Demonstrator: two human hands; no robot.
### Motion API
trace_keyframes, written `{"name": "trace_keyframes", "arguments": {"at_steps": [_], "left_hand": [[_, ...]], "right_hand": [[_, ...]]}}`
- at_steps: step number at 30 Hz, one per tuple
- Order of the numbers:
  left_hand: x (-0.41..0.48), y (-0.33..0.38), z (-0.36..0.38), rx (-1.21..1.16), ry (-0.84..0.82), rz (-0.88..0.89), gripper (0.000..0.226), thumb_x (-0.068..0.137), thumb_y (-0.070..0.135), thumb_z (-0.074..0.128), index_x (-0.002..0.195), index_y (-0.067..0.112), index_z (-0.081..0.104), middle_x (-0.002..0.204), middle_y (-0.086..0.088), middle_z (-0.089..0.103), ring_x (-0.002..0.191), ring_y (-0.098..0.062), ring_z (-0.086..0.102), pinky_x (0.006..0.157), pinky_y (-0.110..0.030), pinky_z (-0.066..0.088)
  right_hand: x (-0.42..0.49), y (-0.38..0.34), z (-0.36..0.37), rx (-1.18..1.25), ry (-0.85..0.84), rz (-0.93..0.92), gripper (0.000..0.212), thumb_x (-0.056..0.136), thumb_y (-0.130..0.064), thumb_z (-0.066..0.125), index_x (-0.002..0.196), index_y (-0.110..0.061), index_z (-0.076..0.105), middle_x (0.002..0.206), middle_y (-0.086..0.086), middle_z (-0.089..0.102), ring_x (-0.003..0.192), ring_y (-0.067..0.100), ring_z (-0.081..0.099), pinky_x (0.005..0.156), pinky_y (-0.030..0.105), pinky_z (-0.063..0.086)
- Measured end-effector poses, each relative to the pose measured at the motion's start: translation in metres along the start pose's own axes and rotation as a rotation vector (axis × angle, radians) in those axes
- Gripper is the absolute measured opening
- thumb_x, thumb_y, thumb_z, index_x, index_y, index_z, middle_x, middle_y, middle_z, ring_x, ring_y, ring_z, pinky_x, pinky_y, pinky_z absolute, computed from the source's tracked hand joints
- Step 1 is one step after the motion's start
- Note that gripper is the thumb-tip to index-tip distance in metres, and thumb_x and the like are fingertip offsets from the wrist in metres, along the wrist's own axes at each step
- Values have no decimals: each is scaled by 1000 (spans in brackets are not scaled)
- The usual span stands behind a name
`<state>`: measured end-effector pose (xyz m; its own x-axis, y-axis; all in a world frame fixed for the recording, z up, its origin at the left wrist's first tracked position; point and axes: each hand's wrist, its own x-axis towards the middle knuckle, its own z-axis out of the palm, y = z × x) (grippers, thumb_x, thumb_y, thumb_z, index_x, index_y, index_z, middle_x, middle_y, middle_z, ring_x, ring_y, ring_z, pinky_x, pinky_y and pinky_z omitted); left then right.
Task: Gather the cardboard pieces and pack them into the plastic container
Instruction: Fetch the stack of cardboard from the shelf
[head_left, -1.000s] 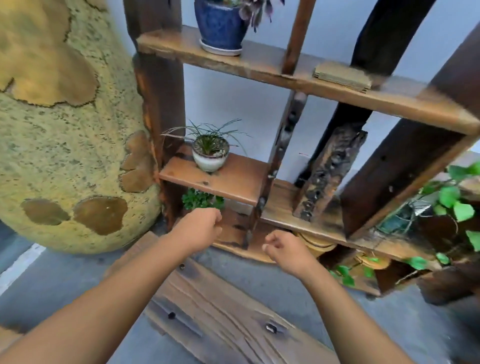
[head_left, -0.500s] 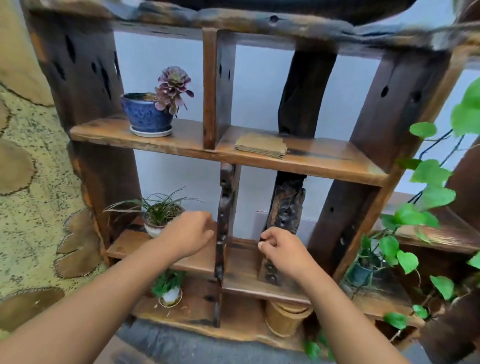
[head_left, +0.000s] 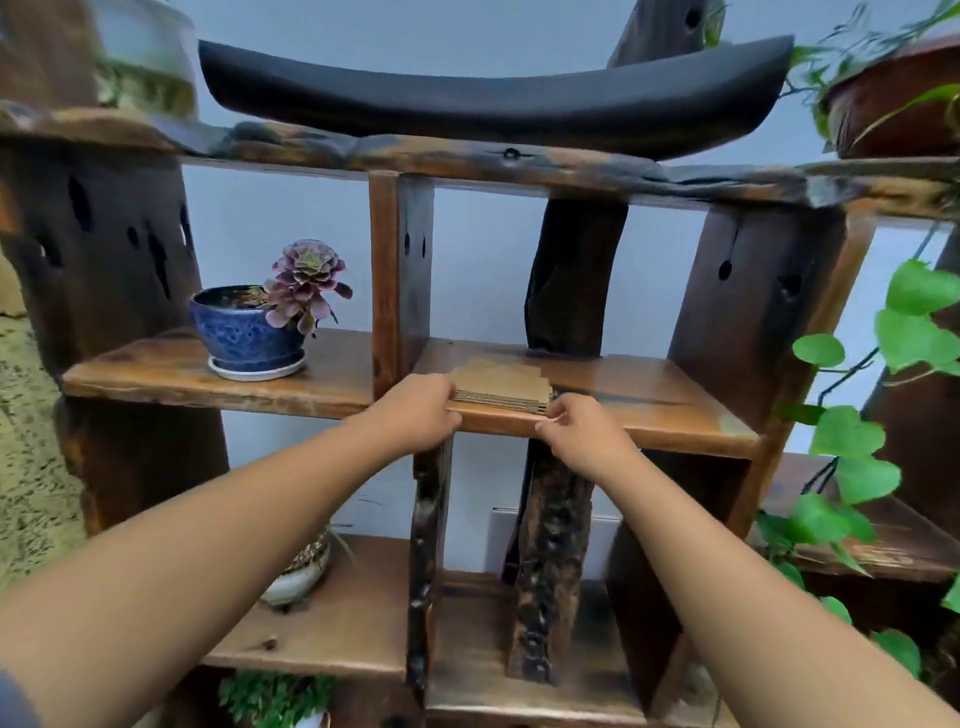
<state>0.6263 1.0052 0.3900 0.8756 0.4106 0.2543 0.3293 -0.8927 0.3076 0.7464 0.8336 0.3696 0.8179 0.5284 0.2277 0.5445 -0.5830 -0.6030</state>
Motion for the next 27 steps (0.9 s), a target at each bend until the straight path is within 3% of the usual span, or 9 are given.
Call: {"name": "trace_keyframes", "arguments": {"at_steps": [5, 9, 16, 21, 24, 25, 27], "left_hand": [[52, -7, -1, -21, -68, -8, 47, 92, 35, 59, 129, 8, 51, 124, -13, 63, 106, -28, 61, 87, -36, 50], [84, -14, 1, -64, -156, -50, 54, 94, 43, 54, 134, 7, 45, 127, -14, 60, 105, -26, 57, 80, -33, 44], [121, -13, 1, 43, -267, -85, 60, 92, 48, 54, 133, 4, 52, 125, -14, 61, 109, -28, 58, 86, -34, 45], [132, 5, -2, 146, -328, -144, 52, 84, 40, 71, 120, 6, 59, 80, -4, 55, 75, -23, 58, 70, -35, 48], [130, 13, -3, 144, -339, -188, 49, 86, 33, 71, 123, 4, 56, 72, -6, 49, 70, -25, 57, 60, -31, 49], [129, 13, -5, 126, -347, -204, 50, 88, 31, 70, 125, 3, 54, 73, -7, 49, 74, -26, 59, 62, -32, 51], [127, 10, -9, 66, -370, -245, 53, 90, 29, 68, 132, 3, 49, 88, -10, 55, 100, -30, 62, 86, -35, 55]], "right_hand": [[51, -17, -8, -131, 15, 79, 36, 86, -32, 59, 113, -8, 60, 113, 11, 65, 98, 28, 60, 78, 34, 47], [76, -26, -13, -223, -118, 157, 42, 89, -32, 58, 119, -2, 57, 115, 15, 63, 101, 32, 61, 83, 38, 51], [102, -53, -13, -321, -285, 297, 40, 89, -23, 62, 125, -6, 53, 99, 13, 61, 93, 32, 65, 88, 44, 57], [112, -66, -10, -268, -328, 391, 50, 94, -27, 58, 136, -4, 44, 110, 18, 58, 100, 35, 66, 91, 45, 56], [112, -68, -2, -289, -284, 357, 47, 96, -21, 54, 138, -4, 43, 104, 14, 52, 107, 30, 61, 95, 40, 53], [111, -67, -1, -278, -280, 359, 47, 96, -19, 53, 139, -3, 42, 109, 14, 52, 112, 30, 60, 98, 39, 52], [109, -64, 0, -233, -286, 398, 48, 97, -17, 51, 141, -3, 40, 123, 15, 55, 116, 30, 59, 100, 40, 50]]}}
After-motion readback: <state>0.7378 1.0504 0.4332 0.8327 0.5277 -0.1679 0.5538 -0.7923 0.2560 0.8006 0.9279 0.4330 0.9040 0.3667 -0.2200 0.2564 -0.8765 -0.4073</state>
